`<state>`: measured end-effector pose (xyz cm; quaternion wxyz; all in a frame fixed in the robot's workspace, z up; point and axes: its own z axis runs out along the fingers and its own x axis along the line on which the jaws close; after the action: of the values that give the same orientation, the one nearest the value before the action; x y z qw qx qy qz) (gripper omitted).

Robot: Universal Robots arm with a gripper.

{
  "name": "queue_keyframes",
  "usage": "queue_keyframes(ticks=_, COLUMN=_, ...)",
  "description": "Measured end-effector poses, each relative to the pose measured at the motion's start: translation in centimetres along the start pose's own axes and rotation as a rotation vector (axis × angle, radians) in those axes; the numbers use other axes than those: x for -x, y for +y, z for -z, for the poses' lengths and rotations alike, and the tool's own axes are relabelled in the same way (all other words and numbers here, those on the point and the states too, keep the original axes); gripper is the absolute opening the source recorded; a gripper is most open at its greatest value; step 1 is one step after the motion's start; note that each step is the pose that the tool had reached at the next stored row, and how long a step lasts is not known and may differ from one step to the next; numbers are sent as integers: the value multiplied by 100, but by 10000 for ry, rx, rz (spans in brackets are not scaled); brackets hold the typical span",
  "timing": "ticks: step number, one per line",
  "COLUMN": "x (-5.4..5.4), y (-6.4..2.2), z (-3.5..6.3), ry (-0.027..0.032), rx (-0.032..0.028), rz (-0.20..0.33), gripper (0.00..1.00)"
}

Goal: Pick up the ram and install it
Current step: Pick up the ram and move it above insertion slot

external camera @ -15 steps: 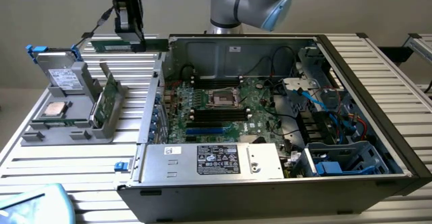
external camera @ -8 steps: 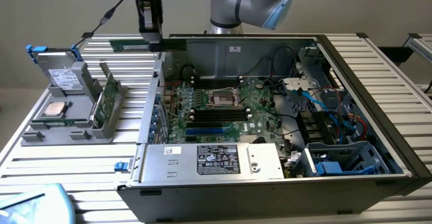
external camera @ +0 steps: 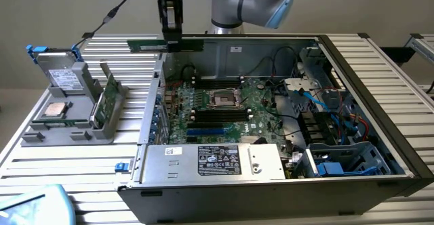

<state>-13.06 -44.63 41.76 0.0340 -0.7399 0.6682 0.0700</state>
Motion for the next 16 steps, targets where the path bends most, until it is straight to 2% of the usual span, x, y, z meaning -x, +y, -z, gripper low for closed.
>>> queue_keyframes(ticks=3, x=-11, y=-108, z=6, ry=61, rx=-16, rz=0, gripper=14)
queue_keyframes(ticks=6, x=-20, y=-208, z=12, ry=105, rx=-82, rz=8, gripper=14)
queue_keyframes(ticks=11, x=-37, y=-377, z=16, ry=182, rx=-263, rz=31, gripper=14)
queue_keyframes(ticks=13, x=-40, y=-428, z=13, ry=254, rx=-339, rz=39, gripper=14)
queue_keyframes(ticks=16, x=-23, y=-465, z=3, ry=364, rx=-419, rz=4, gripper=14)
